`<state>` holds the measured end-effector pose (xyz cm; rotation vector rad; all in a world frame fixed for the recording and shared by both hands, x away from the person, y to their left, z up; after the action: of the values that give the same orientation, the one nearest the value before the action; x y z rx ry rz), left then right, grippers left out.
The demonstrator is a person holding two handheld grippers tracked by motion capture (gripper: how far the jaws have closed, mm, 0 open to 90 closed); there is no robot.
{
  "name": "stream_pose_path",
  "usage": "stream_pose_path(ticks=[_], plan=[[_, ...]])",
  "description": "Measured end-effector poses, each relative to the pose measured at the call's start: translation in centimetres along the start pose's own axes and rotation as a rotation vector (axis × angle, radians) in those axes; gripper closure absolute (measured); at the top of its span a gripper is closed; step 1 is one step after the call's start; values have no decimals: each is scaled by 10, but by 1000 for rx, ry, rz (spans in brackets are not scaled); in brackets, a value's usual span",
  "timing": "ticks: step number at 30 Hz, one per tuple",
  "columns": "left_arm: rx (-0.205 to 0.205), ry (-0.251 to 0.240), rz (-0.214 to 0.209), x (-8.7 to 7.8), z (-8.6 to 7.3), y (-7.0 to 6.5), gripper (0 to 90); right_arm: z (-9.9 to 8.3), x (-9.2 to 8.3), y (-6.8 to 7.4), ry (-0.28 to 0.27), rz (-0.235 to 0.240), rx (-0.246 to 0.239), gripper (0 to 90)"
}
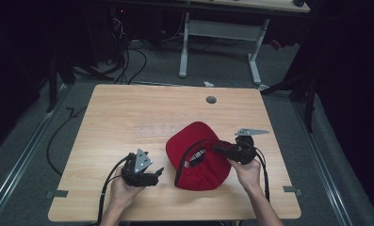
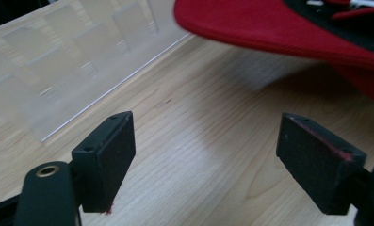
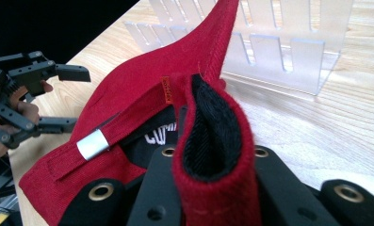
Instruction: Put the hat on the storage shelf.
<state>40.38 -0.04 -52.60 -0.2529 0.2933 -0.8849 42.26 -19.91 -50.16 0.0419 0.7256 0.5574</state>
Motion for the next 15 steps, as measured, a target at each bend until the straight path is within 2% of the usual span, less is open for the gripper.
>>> stream_pose_path(ticks=[3, 8, 15], plan=[[16, 3, -14, 4, 1, -6, 192, 3, 1, 2, 5, 5, -3, 843], [35, 24, -19, 11, -2, -10, 179, 7, 3, 4, 12, 18, 18, 842], [40, 33, -22, 21, -6, -14, 165, 12, 5, 8, 16, 25, 30, 842]])
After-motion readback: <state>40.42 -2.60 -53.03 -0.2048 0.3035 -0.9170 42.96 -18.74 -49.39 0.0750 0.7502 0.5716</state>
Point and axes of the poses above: each handheld gripper's, and its own axes: x roughly forward along the jaws, z roughly out of its top, y roughly to its left, the point moved 9 cm from there along x, roughly forward along the jaws, and after that the axes turned 14 degrees about -z, right-handed, at the moved point
